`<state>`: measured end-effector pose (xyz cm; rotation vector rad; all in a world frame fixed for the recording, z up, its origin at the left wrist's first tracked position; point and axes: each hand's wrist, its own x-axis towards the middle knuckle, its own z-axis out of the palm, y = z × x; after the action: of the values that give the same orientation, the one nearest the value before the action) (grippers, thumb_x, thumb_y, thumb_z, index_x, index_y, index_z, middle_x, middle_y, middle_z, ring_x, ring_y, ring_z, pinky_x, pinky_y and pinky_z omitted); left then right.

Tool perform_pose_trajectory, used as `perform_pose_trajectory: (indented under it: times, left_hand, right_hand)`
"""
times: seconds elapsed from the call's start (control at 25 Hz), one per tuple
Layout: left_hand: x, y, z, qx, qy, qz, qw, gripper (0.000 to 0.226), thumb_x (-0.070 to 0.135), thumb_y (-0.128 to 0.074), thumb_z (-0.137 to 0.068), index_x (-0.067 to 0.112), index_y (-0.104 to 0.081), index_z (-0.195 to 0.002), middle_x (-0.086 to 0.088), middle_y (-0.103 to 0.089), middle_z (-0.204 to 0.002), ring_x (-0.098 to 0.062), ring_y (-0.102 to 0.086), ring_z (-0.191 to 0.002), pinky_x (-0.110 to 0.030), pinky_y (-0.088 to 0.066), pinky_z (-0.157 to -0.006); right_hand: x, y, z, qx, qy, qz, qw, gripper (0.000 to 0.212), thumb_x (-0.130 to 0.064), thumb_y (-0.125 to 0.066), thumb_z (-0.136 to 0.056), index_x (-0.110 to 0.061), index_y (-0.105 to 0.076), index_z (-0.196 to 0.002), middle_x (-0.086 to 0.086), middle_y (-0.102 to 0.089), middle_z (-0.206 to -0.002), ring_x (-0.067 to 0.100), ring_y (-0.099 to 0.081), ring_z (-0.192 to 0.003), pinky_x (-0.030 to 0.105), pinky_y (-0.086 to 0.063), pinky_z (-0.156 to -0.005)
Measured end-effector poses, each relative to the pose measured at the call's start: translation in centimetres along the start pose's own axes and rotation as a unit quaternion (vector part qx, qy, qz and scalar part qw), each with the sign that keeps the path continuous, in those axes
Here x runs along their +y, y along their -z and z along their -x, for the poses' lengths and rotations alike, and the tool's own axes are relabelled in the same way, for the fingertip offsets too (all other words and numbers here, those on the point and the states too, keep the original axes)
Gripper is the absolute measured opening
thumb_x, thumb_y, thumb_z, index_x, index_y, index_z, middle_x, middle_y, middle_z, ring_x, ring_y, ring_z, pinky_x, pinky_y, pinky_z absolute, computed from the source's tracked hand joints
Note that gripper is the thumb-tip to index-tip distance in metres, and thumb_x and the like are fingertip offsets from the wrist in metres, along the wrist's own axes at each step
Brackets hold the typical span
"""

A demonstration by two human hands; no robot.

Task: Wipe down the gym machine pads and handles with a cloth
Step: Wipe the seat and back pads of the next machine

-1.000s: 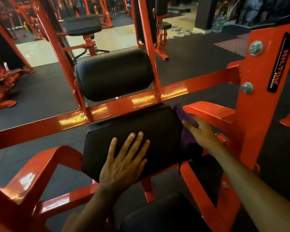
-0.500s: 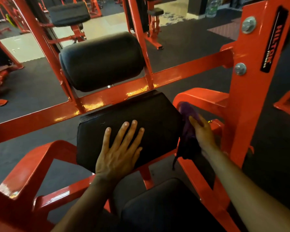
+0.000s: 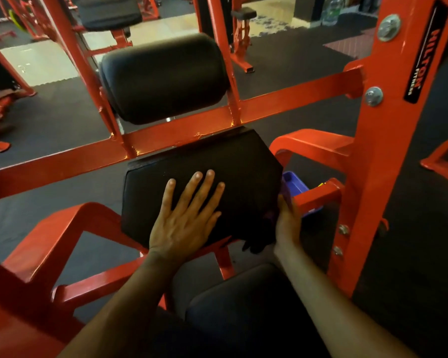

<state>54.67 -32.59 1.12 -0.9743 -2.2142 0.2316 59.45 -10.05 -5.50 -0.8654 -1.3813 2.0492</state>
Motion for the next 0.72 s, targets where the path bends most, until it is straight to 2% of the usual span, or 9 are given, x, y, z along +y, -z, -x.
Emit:
perform_pose_trajectory:
  times: [0.16,0.24,0.28,0.36,0.44,0.52,0.6,0.64,0.72]
  left_hand:
    - [0.0,0.5,-0.1,-0.01,0.006,0.006,1.0,0.062,0.045,-0.04,-0.11,0.022,-0.023,-0.164,-0.008,-0.013,-0.173,-0.026,-0.011,-0.159,-0.059,-0.01,-0.127]
    - [-0.5,1.2,0.2,-0.029,0.003,0.031,0.999,0.062,0.043,-0.042,-0.109,0.023,-0.024,-0.164,-0.006,-0.012,-0.173,-0.024,-0.01,-0.159,-0.055,-0.008,-0.128]
    - [-1.1,1.6,0.6,-0.033,0.008,0.044,0.998,0.061,0.042,-0.042,-0.109,0.023,-0.024,-0.164,-0.006,-0.013,-0.173,-0.023,-0.01,-0.159,-0.051,-0.008,-0.129]
    - [-2.4,2.6,1.4,-0.038,0.024,0.074,0.996,0.06,0.04,-0.041,-0.109,0.021,-0.024,-0.164,-0.008,-0.013,-0.172,-0.023,-0.01,-0.16,-0.046,-0.011,-0.13]
    - [-3.7,3.6,2.0,-0.038,0.034,0.098,0.994,0.06,0.04,-0.039,-0.11,0.021,-0.022,-0.164,-0.008,-0.012,-0.172,-0.023,-0.008,-0.16,-0.046,-0.01,-0.13]
    - [-5.2,4.9,2.5,-0.023,0.051,0.105,0.993,0.059,0.04,-0.038,-0.11,0.021,-0.022,-0.163,-0.008,-0.013,-0.172,-0.024,-0.009,-0.16,-0.047,-0.01,-0.13]
    - [-7.5,6.3,3.5,0.004,0.075,0.092,0.993,0.056,0.038,-0.036,-0.11,0.019,-0.027,-0.162,-0.01,-0.018,-0.171,-0.026,-0.014,-0.159,-0.049,-0.01,-0.129]
    - [-9.1,7.0,4.6,0.018,0.094,0.08,0.992,0.055,0.037,-0.035,-0.11,0.017,-0.031,-0.161,-0.012,-0.021,-0.169,-0.028,-0.017,-0.158,-0.049,-0.009,-0.129]
    - [-12.7,8.4,7.4,0.053,0.155,0.046,0.985,0.054,0.032,-0.038,-0.109,0.012,-0.035,-0.159,-0.015,-0.026,-0.167,-0.031,-0.021,-0.157,-0.05,-0.007,-0.129]
  right_hand:
    - [0.2,0.4,0.0,-0.045,-0.013,0.026,0.999,0.027,-0.024,-0.053,-0.103,-0.039,-0.068,-0.12,-0.004,-0.066,-0.132,0.018,-0.062,-0.123,0.039,-0.049,-0.104]
    - [1.4,3.0,2.6,-0.052,-0.045,0.063,0.996,0.024,-0.03,-0.055,-0.102,-0.035,-0.067,-0.123,0.001,-0.069,-0.129,0.021,-0.065,-0.117,0.037,-0.054,-0.098]
    - [1.2,4.0,3.5,-0.036,-0.026,0.106,0.993,0.027,-0.034,-0.057,-0.101,-0.03,-0.066,-0.126,0.005,-0.07,-0.126,0.025,-0.066,-0.115,0.032,-0.056,-0.092]
    - [-0.3,5.4,4.4,-0.012,0.088,0.225,0.97,0.048,-0.053,-0.057,-0.093,-0.028,-0.06,-0.134,0.007,-0.067,-0.129,0.03,-0.063,-0.119,0.037,-0.053,-0.097]
    - [-3.4,5.0,5.7,-0.013,0.208,0.268,0.94,0.063,-0.059,-0.054,-0.088,-0.022,-0.055,-0.139,0.001,-0.06,-0.135,0.029,-0.058,-0.125,0.045,-0.046,-0.106]
    - [-7.2,2.7,6.7,-0.08,0.387,0.307,0.866,0.054,-0.043,-0.056,-0.094,-0.012,-0.051,-0.138,0.006,-0.057,-0.135,0.026,-0.053,-0.127,0.032,-0.041,-0.11]
    - [-12.2,-1.6,6.5,-0.199,0.533,0.342,0.748,0.05,-0.025,-0.054,-0.093,-0.01,-0.047,-0.141,0.006,-0.053,-0.137,0.019,-0.047,-0.128,0.013,-0.03,-0.112]
    - [-14.3,-4.2,6.3,-0.26,0.569,0.366,0.689,0.052,-0.023,-0.054,-0.092,-0.012,-0.049,-0.143,0.007,-0.052,-0.14,0.021,-0.047,-0.128,0.012,-0.027,-0.112]
    - [-16.9,-10.5,6.2,-0.342,0.609,0.425,0.576,0.051,-0.023,-0.059,-0.092,-0.015,-0.054,-0.142,0.007,-0.052,-0.144,0.029,-0.05,-0.124,0.024,-0.036,-0.109]
